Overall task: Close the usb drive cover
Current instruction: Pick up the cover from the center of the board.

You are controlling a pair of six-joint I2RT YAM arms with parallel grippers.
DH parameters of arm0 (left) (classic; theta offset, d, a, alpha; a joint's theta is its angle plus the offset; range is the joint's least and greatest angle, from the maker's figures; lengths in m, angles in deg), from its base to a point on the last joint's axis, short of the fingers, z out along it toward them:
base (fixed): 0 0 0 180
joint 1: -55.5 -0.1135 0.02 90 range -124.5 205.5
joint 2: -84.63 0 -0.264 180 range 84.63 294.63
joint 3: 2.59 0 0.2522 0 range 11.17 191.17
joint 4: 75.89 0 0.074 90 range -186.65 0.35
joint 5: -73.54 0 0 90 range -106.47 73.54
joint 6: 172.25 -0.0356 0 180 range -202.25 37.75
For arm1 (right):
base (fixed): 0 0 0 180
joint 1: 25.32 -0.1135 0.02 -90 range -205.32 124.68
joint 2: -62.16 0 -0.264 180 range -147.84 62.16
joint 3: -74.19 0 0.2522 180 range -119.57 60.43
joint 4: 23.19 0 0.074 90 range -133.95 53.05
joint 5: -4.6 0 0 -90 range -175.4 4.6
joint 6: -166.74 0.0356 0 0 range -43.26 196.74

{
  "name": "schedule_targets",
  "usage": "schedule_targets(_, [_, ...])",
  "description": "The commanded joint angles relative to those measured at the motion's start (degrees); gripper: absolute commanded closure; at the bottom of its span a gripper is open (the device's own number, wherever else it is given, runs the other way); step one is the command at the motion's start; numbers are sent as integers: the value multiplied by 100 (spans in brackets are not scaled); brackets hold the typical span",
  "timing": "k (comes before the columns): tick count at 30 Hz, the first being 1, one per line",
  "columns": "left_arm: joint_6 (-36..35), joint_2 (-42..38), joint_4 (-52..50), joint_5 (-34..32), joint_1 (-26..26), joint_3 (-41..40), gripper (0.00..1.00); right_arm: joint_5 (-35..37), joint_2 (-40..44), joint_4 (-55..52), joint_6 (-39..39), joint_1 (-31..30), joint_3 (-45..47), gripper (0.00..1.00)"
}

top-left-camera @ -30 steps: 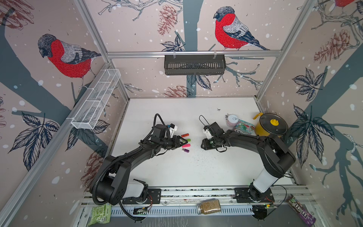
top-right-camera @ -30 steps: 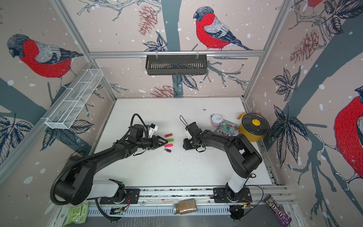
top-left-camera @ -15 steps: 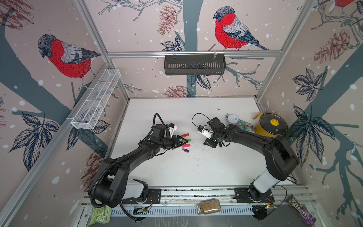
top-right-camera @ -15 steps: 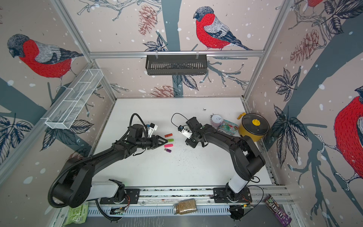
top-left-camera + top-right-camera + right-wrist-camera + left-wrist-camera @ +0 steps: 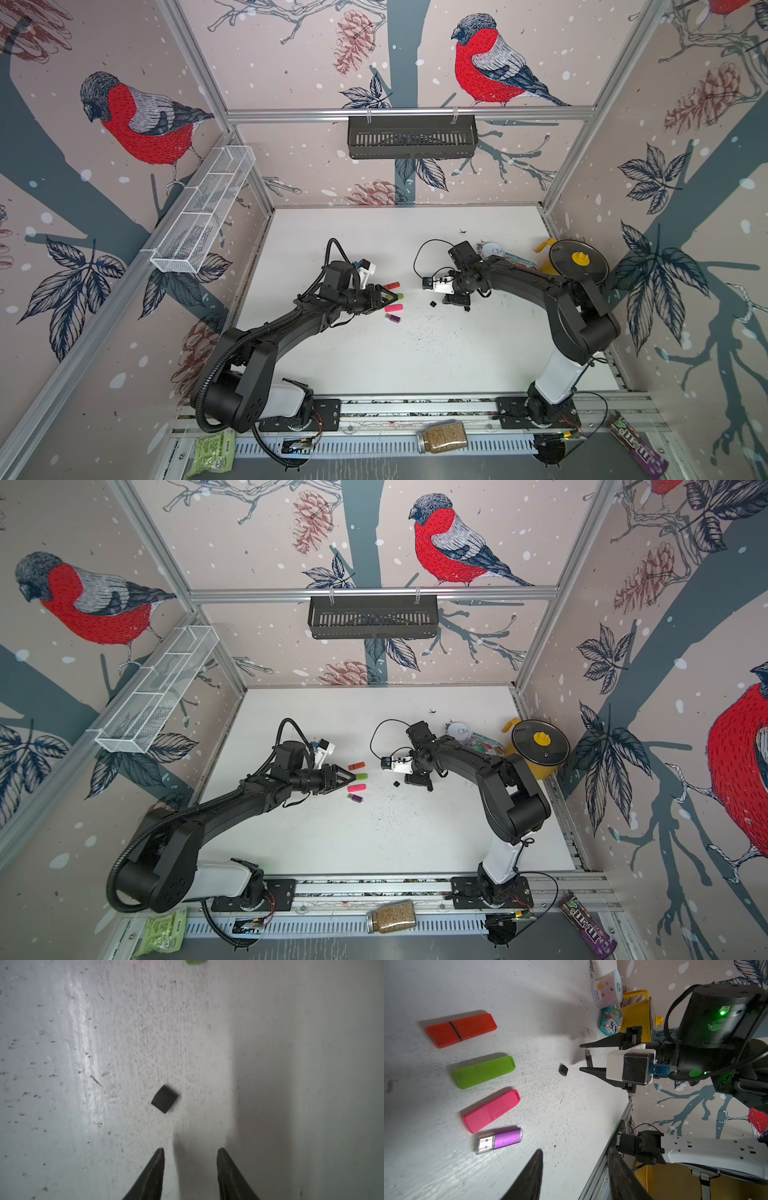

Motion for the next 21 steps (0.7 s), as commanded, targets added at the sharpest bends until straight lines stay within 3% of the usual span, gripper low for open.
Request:
schedule_targets(1, [-15, 27, 140, 43, 10, 47, 50, -451, -215, -396, -126, -3, -208, 57])
schedule_targets(9, [-37, 62, 146, 53, 8, 35, 50, -760, -516, -732, 19, -73, -376, 60])
schedule_targets(21, [-34, 1, 167, 36, 13, -53, 50, -625, -399, -480, 521, -464, 44, 65])
